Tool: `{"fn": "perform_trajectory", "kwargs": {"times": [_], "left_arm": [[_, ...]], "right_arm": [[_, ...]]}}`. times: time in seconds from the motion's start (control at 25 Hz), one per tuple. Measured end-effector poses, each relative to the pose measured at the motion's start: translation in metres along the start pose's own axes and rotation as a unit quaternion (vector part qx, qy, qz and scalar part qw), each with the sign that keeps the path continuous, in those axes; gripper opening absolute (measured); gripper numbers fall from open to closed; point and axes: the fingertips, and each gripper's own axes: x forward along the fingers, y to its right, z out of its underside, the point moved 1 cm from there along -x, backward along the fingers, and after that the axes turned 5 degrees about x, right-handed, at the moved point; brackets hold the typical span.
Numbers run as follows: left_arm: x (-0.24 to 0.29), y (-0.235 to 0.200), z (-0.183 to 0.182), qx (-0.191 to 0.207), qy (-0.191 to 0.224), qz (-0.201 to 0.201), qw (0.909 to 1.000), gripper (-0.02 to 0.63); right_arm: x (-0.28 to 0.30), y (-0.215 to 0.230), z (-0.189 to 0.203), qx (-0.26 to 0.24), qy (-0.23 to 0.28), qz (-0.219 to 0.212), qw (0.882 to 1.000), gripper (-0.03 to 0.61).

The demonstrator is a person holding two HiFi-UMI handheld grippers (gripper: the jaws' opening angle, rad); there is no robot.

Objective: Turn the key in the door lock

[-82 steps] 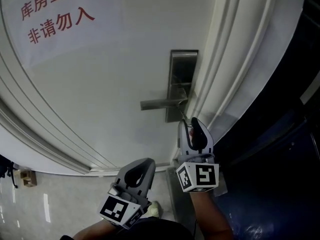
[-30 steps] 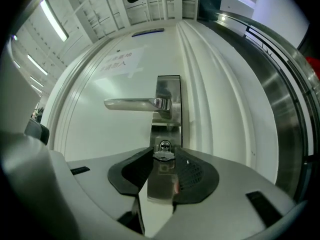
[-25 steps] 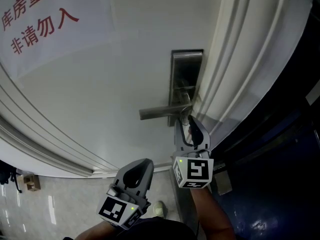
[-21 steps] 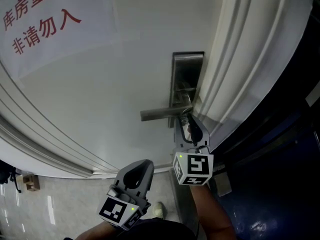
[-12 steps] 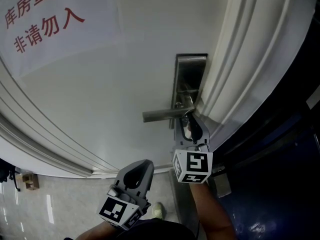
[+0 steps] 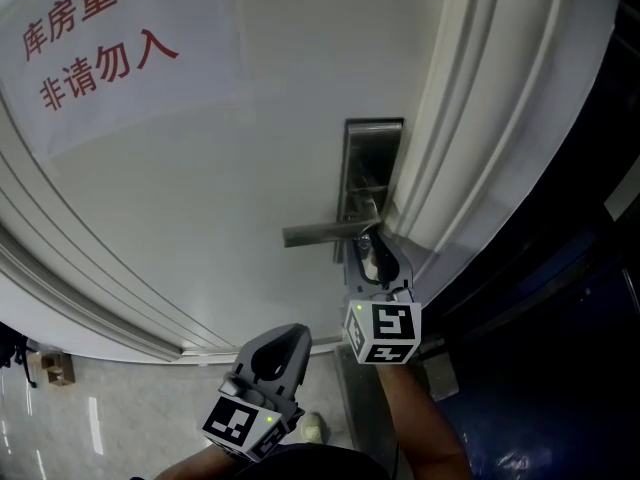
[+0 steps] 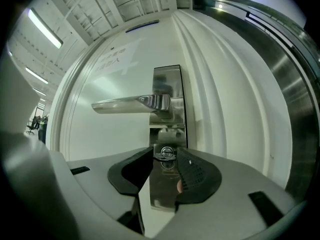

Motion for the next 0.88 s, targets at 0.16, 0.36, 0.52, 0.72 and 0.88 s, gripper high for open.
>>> {"fn": "perform_trajectory", "kwargs": {"times": [0.16,0.36,0.52,0.72,0.88], "left_arm": [[-0.002,0.004,-0.002,-0.002,0.003,0.001,1.0000,0.018],[-0.001,0.011,-0.006,-0.001,0.007,0.007,1.0000,0.018],[0.000,0.017,-0.006,0.003,0.008,0.010,0.9999,0.018],[-0.002,0.026,-0.009,0.006,0.014,0.013,0.9998,0.018],[-0.004,0.034,-0.013,0.008,0.020,0.017,0.9996,0.018]], "right_arm": [[-0.009,0.001,-0.003,0.004,0.001,0.000,1.000,0.135],[-0.025,0.001,-0.008,0.008,-0.003,0.002,1.000,0.133],[-0.040,0.000,-0.013,0.017,-0.006,0.003,1.000,0.066],[-0.068,-0.003,-0.016,0.044,-0.020,-0.014,0.999,0.017],[-0.084,-0.007,-0.018,0.046,-0.024,-0.022,0.998,0.015]]}}
